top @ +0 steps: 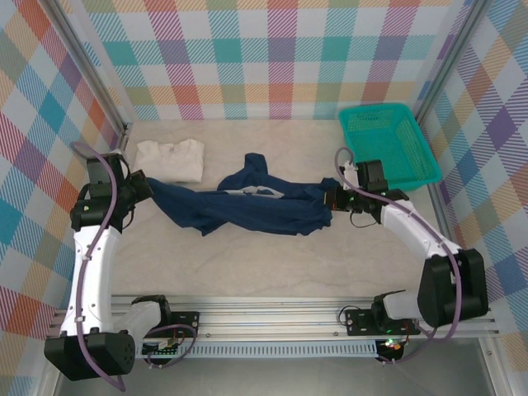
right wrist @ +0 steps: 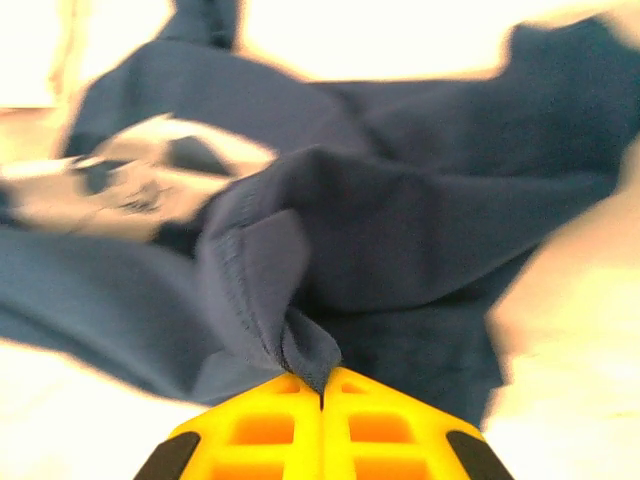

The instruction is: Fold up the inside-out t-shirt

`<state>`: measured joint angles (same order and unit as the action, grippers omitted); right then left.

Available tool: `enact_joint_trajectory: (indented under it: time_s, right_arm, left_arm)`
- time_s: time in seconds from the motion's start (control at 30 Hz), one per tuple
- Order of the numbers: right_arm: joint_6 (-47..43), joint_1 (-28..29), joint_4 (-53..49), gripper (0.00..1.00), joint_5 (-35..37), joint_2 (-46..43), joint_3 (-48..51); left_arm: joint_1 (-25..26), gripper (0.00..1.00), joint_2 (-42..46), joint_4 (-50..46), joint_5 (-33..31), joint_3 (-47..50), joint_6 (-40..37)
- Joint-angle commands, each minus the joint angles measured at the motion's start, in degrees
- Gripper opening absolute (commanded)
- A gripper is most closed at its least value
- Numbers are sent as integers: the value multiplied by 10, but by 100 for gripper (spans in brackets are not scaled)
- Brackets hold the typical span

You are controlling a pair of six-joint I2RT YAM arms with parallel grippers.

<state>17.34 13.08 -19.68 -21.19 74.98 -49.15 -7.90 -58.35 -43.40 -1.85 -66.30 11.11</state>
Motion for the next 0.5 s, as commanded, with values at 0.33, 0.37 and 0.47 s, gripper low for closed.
enact_joint_trajectory:
  time_s: [0.33, 0.37, 0.47]
  right_arm:
    - [157, -67, 152, 0, -241, 100, 3]
    - [155, -68, 156, 1, -221, 123, -17]
    - [155, -67, 158, 1, -186, 196, -87]
  left_arm:
    - [-30, 0, 19, -10, -39, -25, -5]
    - [-29, 0, 18, -9, -31, -24, -4]
    - [-30, 0, 16, -6, -8, -21, -4]
